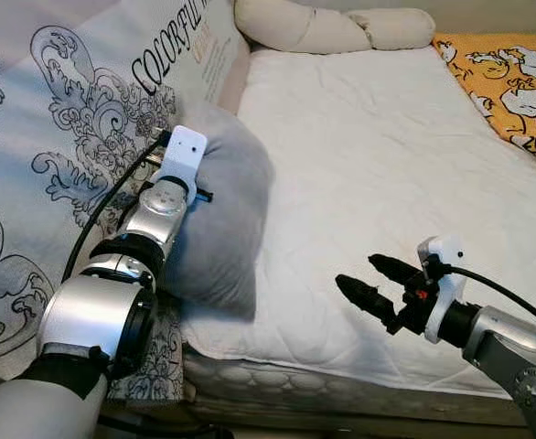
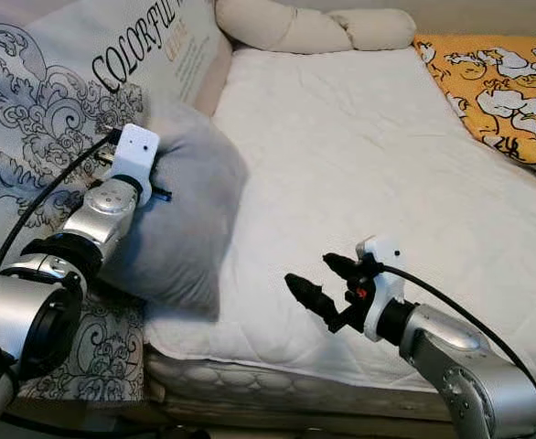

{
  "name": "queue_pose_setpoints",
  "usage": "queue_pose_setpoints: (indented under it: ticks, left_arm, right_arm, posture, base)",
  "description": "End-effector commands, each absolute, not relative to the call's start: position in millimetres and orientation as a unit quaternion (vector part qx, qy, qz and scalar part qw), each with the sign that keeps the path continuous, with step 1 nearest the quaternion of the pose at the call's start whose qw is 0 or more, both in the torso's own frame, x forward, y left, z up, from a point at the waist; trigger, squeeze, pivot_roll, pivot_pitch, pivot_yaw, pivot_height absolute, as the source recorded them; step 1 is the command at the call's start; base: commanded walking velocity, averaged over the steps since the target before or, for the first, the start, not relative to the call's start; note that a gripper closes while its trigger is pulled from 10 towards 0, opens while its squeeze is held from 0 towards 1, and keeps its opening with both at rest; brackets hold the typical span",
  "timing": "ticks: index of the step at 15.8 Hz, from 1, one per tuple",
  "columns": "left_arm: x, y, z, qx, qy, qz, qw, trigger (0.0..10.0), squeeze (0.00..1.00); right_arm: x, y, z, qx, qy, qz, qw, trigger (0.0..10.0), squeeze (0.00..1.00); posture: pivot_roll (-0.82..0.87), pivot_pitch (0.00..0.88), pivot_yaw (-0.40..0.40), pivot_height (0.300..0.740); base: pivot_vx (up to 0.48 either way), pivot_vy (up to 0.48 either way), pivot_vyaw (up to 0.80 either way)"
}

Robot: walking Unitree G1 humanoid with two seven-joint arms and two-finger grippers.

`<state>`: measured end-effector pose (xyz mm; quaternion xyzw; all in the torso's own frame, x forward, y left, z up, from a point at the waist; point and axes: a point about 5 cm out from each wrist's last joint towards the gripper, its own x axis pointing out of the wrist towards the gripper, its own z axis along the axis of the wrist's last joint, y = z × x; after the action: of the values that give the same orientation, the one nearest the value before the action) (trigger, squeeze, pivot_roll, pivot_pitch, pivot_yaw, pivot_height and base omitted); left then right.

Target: Clean up the room

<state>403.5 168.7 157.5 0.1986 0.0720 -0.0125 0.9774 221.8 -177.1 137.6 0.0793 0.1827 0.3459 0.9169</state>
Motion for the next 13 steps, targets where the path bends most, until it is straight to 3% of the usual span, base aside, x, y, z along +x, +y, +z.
queue_pose_setpoints:
  ticks: [1,4,8,13]
  left_arm:
    - [407,169,173,0.198,0.036,-0.01,0.979,10.0,1.0]
    - [407,161,170,0.197,0.035,-0.046,0.979,10.0,1.0]
    - [407,144,177,0.14,0.019,-0.146,0.979,10.0,1.0]
    - [400,136,203,0.024,-0.057,-0.251,0.966,10.0,1.0]
  right_arm:
    - [218,-175,141,0.079,0.183,0.354,0.914,10.0,1.0]
    - [214,-170,144,0.105,0.178,0.385,0.9,10.0,1.0]
    - [213,-168,151,0.121,0.147,0.433,0.881,10.0,1.0]
    - [221,-173,144,0.126,0.134,0.393,0.901,10.0,1.0]
  posture:
    - [-0.34,0.049,0.066,0.74]
    - [-0.32,0.029,0.073,0.74]
    - [-0.26,0.0,0.07,0.74]
    - [-0.18,0.0,0.064,0.74]
  base:
    - [0.0,0.0,0.0]
    - [0.0,0.0,0.0]
    - [0.0,0.0,0.0]
    - [0.0,0.0,0.0]
